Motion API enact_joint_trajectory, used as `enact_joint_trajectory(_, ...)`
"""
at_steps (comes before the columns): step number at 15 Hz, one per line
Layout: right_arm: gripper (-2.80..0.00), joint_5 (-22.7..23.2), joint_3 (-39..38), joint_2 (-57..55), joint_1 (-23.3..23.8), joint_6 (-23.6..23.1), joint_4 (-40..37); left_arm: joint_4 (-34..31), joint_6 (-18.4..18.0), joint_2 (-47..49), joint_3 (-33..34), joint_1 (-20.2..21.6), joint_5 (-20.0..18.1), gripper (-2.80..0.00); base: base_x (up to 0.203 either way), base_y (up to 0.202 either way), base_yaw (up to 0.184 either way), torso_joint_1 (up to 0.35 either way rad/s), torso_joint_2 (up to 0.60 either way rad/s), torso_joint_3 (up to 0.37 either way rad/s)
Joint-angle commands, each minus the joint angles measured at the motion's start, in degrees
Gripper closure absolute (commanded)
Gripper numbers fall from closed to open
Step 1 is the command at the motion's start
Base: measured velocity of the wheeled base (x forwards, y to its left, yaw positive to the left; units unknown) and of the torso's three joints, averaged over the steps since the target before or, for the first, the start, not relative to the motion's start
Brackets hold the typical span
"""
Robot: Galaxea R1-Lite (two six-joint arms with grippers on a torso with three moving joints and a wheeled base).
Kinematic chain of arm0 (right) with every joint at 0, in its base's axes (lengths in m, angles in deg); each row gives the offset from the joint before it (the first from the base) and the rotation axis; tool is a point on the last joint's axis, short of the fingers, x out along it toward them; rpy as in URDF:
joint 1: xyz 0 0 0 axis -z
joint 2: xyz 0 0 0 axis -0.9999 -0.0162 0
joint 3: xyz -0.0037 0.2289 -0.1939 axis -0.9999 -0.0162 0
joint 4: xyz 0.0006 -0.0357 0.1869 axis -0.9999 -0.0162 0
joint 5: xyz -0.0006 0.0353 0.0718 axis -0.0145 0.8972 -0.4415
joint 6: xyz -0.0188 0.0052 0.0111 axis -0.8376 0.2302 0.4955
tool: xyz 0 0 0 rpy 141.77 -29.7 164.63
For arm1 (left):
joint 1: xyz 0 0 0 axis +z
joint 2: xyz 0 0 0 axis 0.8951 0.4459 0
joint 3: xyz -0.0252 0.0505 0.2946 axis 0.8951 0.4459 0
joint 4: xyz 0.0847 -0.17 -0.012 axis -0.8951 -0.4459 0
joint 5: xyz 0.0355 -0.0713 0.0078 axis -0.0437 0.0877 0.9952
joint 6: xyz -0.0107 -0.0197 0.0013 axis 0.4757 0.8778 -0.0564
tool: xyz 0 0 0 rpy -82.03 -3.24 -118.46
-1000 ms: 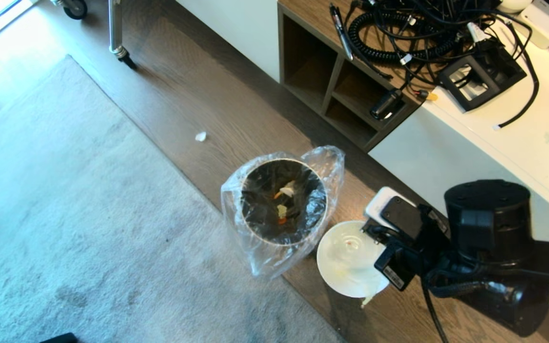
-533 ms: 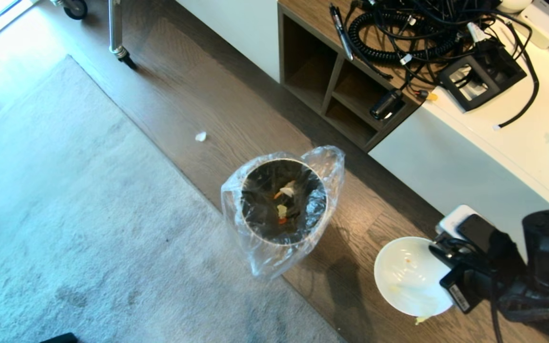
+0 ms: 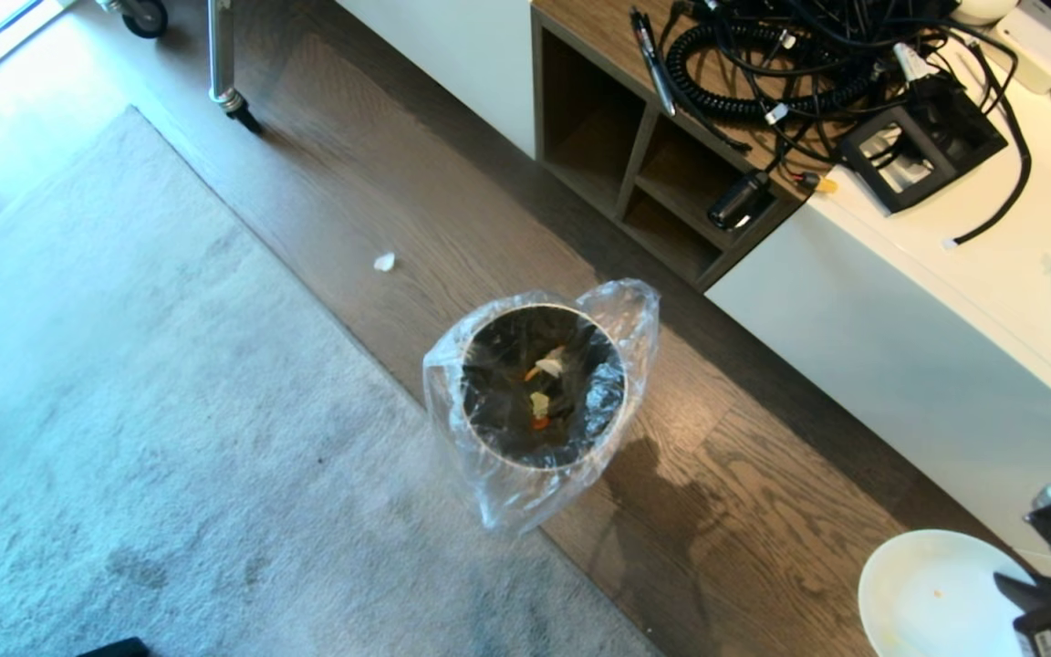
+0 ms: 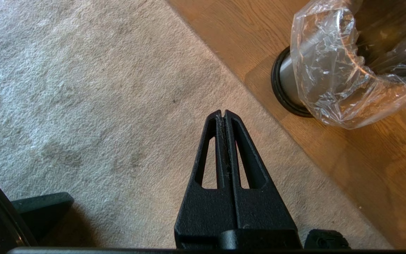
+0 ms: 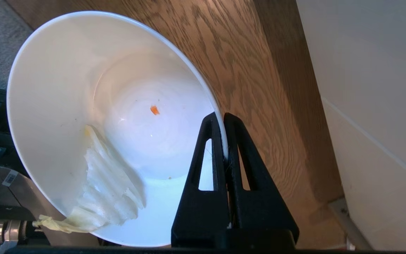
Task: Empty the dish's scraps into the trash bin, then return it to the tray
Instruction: Put the bowl back to the table
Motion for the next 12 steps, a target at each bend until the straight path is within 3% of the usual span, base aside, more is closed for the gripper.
enact_joint_trajectory(1,0.00,-0.2,-3.1,6.5,6.5,1.4,-1.2,0.0,0.0,0.0,0.0,0.0,0.0,0.00,0.000,0.000,0.000,0.000,0.00,0.000)
enact_joint_trajectory(4,0.00,-0.1,-7.4,12.0,13.7,1.8,-2.6,0.0,0.0,0.0,0.0,0.0,0.0,0.00,0.000,0.000,0.000,0.000,0.00,0.000)
enact_joint_trajectory(8,0.00,-0.1,-10.7,17.0,15.6,3.5,-3.3,0.0,0.0,0.0,0.0,0.0,0.0,0.00,0.000,0.000,0.000,0.000,0.00,0.000)
enact_joint_trajectory(10,0.00,1.0,-14.1,18.0,20.2,3.8,0.6,0.0,0.0,0.0,0.0,0.0,0.0,0.00,0.000,0.000,0.000,0.000,0.00,0.000)
enact_joint_trajectory(12,0.00,9.5,-15.7,20.7,25.4,3.9,4.3,0.0,0.0,0.0,0.0,0.0,0.0,0.00,0.000,0.000,0.000,0.000,0.00,0.000)
